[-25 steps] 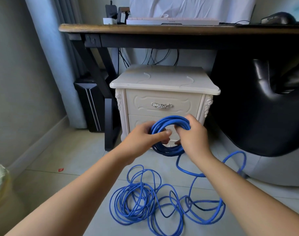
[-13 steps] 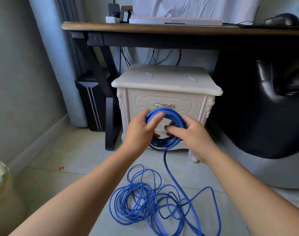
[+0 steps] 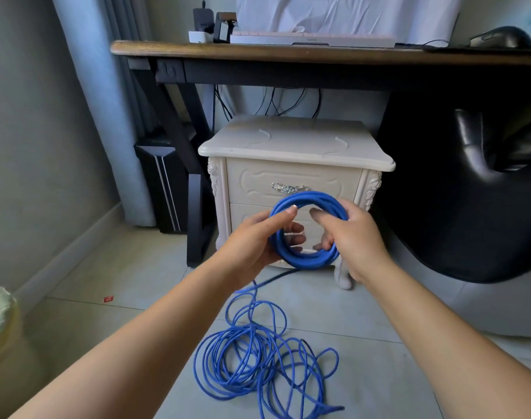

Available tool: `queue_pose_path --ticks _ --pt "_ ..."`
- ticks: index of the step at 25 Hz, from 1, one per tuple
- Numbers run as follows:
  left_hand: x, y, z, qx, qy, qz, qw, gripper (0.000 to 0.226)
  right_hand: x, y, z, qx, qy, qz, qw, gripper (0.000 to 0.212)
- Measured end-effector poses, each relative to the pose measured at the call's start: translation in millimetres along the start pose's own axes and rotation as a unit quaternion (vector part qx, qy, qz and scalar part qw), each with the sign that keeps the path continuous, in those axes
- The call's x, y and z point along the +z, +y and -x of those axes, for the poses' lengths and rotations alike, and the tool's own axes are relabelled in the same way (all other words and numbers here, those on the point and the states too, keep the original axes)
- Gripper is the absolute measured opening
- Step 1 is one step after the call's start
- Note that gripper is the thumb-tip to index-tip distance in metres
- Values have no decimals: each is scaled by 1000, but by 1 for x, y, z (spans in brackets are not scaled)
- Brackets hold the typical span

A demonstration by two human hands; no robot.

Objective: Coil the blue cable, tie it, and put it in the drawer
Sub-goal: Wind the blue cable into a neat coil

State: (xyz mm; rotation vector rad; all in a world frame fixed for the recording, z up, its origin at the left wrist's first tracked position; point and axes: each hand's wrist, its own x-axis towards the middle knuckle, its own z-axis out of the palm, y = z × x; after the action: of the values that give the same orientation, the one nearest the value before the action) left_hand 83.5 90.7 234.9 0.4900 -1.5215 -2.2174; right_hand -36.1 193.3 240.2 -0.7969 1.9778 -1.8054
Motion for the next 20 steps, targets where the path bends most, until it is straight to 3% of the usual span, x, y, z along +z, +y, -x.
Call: queue_pose_path --ticks 3,6,9,12,14,16,18,20 --pt "-6 8 3 36 -6 -184 982 24 -1 -9 6 -54 -64 169 982 20" --pt "-1 9 7 87 -7 -386 918 28 2 -11 9 -128 -101 340 926 16" --pt "2 5 8 130 3 -442 887 31 2 -12 10 -104 -106 318 936 15" --pt "0 3 5 134 44 -334 932 25 -3 -13 11 9 -162 105 981 11" --pt "-2 3 0 128 87 -214 965 28 -9 -12 10 84 -204 -15 975 14" --pt "-2 1 -4 122 145 -122 974 36 -7 -7 12 131 -221 -87 962 15" --pt "3 -2 -4 113 206 -50 971 42 5 1 16 129 -195 -127 964 13" --pt "12 -6 -2 92 245 -29 965 46 20 6 20 97 -110 -159 976 12"
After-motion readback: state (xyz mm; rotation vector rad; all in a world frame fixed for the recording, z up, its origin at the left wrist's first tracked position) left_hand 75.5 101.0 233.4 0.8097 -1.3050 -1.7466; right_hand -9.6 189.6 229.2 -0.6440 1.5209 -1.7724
